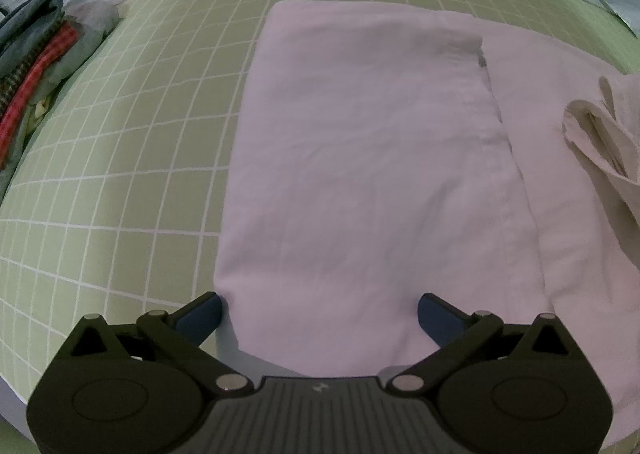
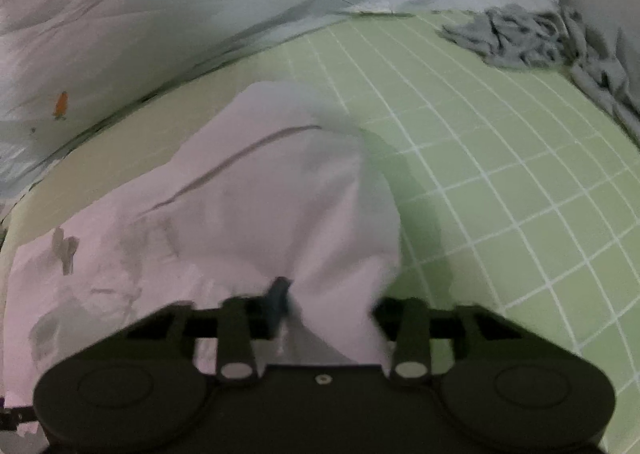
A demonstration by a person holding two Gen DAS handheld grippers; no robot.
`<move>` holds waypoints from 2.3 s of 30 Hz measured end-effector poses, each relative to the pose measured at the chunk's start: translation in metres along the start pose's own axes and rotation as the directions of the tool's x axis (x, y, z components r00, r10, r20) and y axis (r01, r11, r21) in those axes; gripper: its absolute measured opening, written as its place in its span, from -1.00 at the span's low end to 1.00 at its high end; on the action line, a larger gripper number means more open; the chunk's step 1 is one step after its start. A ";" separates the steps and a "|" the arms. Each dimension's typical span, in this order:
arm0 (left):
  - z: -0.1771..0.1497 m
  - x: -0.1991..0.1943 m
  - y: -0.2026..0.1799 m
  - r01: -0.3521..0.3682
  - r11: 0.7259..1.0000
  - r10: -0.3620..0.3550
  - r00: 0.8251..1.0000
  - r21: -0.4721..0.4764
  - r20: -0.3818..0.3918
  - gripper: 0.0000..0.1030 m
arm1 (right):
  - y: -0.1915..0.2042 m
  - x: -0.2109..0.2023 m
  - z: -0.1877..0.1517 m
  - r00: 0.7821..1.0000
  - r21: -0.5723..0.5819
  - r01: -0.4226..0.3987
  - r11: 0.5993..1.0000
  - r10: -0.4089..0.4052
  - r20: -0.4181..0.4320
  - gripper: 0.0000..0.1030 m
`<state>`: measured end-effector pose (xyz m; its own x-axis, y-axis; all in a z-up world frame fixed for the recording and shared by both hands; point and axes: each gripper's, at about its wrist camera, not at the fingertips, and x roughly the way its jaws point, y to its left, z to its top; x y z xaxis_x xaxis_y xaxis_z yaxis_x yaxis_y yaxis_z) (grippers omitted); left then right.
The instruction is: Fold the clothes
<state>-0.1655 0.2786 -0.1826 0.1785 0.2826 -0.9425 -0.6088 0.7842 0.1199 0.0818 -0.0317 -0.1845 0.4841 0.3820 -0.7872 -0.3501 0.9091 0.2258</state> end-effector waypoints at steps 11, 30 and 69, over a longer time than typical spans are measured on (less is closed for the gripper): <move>0.000 -0.013 0.025 0.017 1.000 -0.018 0.999 0.009 0.048 1.00 | 0.063 -0.067 0.009 0.989 -0.072 -0.026 0.997 0.037 0.146 -0.81; -0.036 -0.052 0.118 -0.036 0.989 0.056 0.988 -0.143 0.141 1.00 | 0.304 0.005 -0.062 0.916 -0.204 -0.368 0.907 0.316 -0.247 -0.20; 0.005 -0.144 0.003 0.178 0.969 -0.240 0.841 0.171 0.484 -0.82 | 0.155 -0.055 -0.039 0.997 0.007 -0.057 0.998 0.057 -0.047 0.91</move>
<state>-0.1893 0.2427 -0.0449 0.6707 0.3169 -0.6706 -0.4257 0.9049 0.0019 -0.0298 0.0816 -0.1286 0.4251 0.4253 -0.7990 -0.3718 0.8869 0.2743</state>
